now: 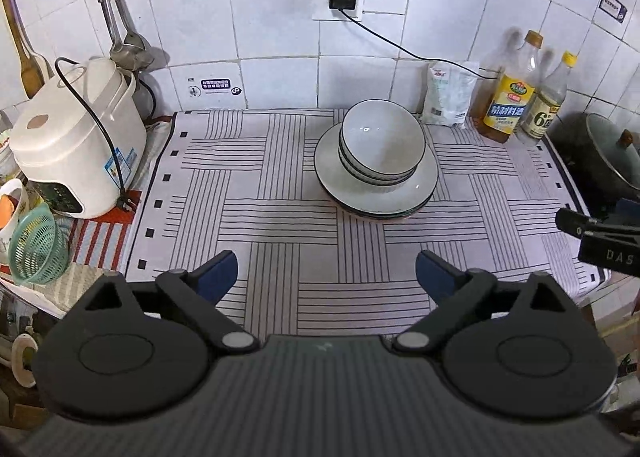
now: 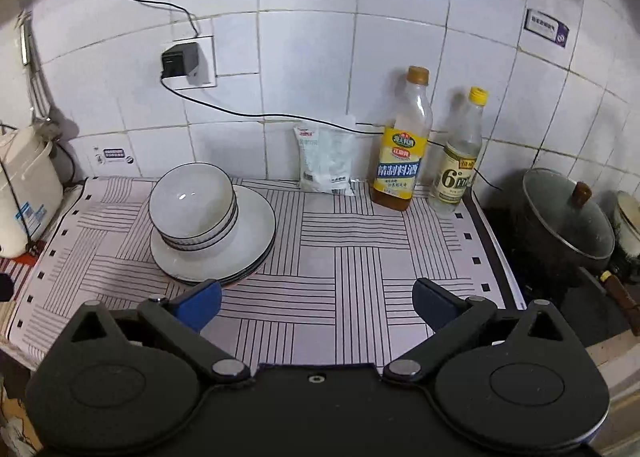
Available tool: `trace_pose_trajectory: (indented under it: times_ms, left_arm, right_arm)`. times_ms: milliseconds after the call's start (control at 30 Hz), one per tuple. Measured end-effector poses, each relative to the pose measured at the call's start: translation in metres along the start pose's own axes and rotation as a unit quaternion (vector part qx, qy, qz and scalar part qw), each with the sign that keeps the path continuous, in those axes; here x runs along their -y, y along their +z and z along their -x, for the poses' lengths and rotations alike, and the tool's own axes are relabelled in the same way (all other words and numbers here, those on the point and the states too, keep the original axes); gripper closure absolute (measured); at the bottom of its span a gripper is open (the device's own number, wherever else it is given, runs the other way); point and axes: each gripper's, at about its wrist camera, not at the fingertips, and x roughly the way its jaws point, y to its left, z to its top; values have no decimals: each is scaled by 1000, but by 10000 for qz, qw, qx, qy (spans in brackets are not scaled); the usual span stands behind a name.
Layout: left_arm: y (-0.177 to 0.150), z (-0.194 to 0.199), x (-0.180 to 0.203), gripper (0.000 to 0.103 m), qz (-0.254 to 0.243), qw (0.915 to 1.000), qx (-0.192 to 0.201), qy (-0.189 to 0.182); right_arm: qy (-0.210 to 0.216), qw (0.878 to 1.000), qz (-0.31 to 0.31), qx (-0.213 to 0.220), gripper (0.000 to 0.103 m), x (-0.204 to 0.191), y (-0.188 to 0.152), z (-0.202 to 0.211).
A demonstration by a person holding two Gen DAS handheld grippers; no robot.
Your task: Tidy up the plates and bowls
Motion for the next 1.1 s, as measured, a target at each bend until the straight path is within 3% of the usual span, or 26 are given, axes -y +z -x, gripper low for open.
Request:
trace_pose_trajectory:
  times_ms: [333,467,667,867,1100]
  left_arm:
    - [-7,12,5,4,-18,9998,205,-65]
    - [-8,17,5,4,56,9997,231,-28]
    - [-11,23,6,4,137,9996,222,57]
    - [-14,28,12,4,47,9993,225,310]
    - [-19,22,16,4,16,9993,94,366]
  right_arm:
    - [-174,9991,125,-362,0,-7,-9,10]
    - [45,9994,-92,-319,0,-5,-13,17]
    - [-163,9993,-14,-342,0,-3,-16,23]
    - [29,9986,-280,-440,0,5,-18,31]
    - [-106,9996,-70,-237,0,-3,-20,40]
